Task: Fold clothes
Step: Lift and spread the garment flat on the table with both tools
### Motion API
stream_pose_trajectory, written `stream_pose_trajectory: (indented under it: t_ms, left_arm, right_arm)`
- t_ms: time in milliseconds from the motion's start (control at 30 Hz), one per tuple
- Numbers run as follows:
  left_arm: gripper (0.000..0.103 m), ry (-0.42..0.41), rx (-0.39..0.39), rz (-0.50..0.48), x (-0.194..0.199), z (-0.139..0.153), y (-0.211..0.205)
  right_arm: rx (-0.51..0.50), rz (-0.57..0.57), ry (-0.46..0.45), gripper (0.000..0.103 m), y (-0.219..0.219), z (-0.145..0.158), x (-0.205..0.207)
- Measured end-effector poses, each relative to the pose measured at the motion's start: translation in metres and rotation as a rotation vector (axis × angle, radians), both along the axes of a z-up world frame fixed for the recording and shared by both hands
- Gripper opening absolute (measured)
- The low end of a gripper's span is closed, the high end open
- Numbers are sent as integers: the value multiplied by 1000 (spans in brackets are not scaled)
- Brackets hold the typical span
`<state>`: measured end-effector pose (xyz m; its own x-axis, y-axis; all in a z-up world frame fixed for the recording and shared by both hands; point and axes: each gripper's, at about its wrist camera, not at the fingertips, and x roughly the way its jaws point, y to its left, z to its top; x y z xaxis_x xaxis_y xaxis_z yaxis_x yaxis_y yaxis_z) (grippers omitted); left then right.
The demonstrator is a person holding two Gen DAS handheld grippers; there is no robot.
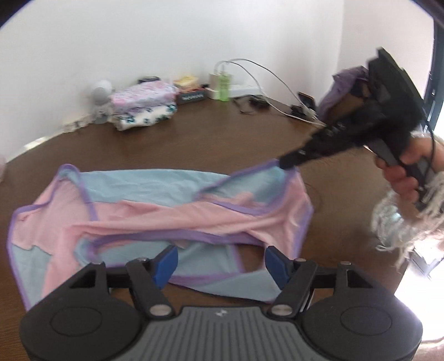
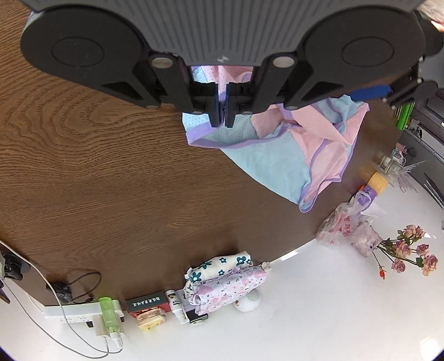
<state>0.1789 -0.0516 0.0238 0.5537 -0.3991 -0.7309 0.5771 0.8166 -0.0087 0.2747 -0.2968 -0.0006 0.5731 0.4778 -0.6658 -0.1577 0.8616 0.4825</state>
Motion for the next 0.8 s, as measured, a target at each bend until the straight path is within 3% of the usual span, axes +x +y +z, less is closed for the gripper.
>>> stream_pose_trajectory:
  t_ms: [67, 167, 200, 233, 267, 300, 400, 567, 600, 700, 800]
  left_arm:
    - [68, -14, 51, -40, -8, -10, -22]
    - [67, -62, 154, -19, -8, -25, -42]
    - [64, -51, 149, -17, -5, -29, -41]
    - [44, -34, 137, -16, -3, -33, -40]
    - [13, 4, 99, -17, 1, -34, -35]
    - [1, 46, 57, -18, 5, -35, -30]
    - [2, 55, -23, 33, 7, -30, -10]
    - [2, 92, -181, 205, 23, -18, 39]
    - [2, 103, -212, 242, 27, -16, 49]
    - [2, 132, -297, 306, 40, -13, 71]
    - [2, 125, -324, 321, 49, -7, 78]
  right_arm:
    - [16, 9, -4, 3, 4, -1, -1]
    - [50, 9, -20, 3, 5, 2, -6]
    - [66, 6, -27, 3, 5, 4, -8]
    - [76, 4, -35, 3, 4, 6, -10]
    - [80, 1, -46, 3, 4, 7, -11]
    - [74, -2, -54, 3, 4, 8, -12]
    - [38, -1, -79, 4, 5, 9, -16]
    - [-60, 33, -145, 13, 15, 5, -27]
    - [-80, 40, -158, 16, 17, 4, -29]
    - [-138, 60, -197, 36, 23, 2, -36]
    - [-227, 139, -268, 38, 37, 2, -54]
